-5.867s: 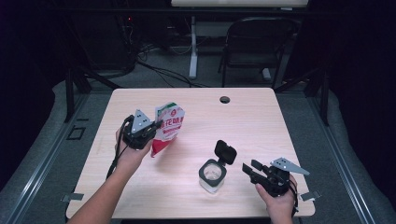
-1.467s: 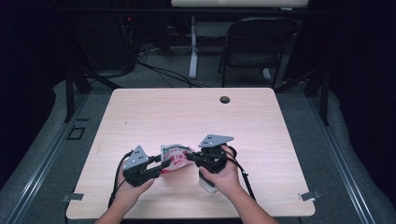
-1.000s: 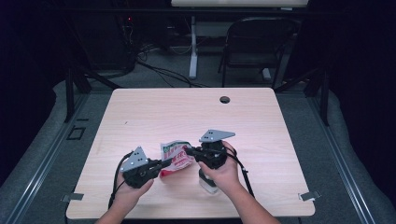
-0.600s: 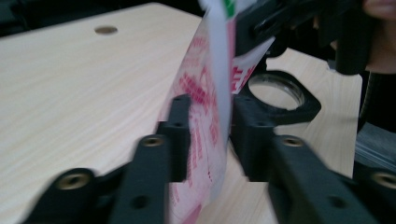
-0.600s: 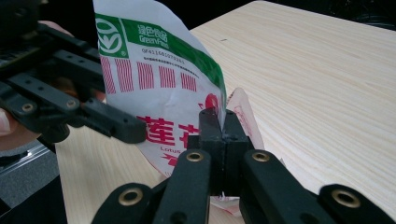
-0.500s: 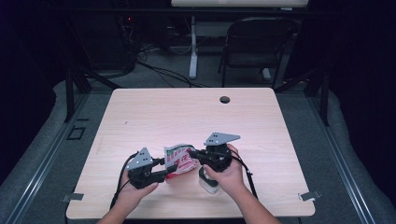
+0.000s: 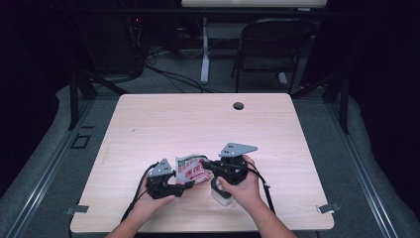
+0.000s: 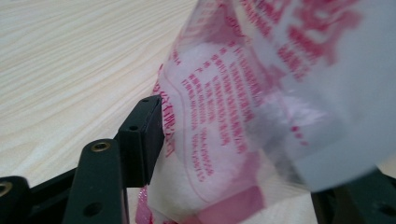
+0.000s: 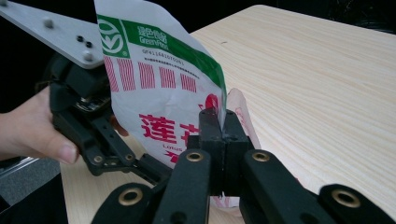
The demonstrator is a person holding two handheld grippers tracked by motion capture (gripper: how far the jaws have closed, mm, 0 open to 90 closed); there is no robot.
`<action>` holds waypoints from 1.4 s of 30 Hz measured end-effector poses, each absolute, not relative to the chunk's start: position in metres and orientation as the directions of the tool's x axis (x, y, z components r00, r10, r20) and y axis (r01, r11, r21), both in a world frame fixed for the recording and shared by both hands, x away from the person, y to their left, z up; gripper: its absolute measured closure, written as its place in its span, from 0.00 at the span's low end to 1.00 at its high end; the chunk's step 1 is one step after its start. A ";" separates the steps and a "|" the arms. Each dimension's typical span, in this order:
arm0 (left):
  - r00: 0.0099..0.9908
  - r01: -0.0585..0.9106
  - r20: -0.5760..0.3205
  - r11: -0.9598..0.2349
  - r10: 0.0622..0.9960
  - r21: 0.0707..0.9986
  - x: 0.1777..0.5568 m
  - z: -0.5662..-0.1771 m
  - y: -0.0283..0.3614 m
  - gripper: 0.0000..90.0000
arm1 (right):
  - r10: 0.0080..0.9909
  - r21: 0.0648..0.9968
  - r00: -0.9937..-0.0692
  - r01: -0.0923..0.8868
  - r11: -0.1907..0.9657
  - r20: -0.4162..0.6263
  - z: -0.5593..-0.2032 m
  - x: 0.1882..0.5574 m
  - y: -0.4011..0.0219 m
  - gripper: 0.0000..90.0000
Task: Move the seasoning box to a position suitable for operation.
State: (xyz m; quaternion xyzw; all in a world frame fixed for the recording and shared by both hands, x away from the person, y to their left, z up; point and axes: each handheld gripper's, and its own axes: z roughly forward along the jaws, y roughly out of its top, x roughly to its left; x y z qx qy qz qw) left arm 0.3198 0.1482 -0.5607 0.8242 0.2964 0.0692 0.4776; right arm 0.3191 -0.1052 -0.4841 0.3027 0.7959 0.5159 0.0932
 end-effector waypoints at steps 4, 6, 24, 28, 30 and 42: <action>0.811 0.431 -0.182 -0.357 0.556 0.829 0.323 -0.565 0.149 0.42 | 0.576 0.883 -0.800 0.383 0.273 0.169 -0.486 0.317 -0.107 1.00; 0.810 0.433 -0.189 -0.347 0.555 0.832 0.324 -0.568 0.149 0.40 | 0.577 0.885 -0.799 0.380 0.268 0.169 -0.487 0.316 -0.107 1.00; 0.798 0.503 -0.261 -0.362 0.544 0.785 0.333 -0.588 0.144 0.36 | 0.548 0.898 -0.820 0.354 0.260 0.165 -0.485 0.317 -0.103 1.00; 0.804 0.495 -0.256 -0.364 0.537 0.789 0.332 -0.587 0.144 0.37 | 0.540 0.902 -0.825 0.348 0.256 0.165 -0.481 0.316 -0.102 1.00; 0.806 0.489 -0.251 -0.365 0.536 0.792 0.332 -0.587 0.144 0.38 | 0.537 0.905 -0.825 0.349 0.243 0.173 -0.481 0.316 -0.102 1.00; 0.814 0.480 -0.256 -0.355 0.522 0.802 0.331 -0.587 0.143 0.44 | 0.530 0.908 -0.825 0.357 0.218 0.196 -0.478 0.315 -0.104 1.00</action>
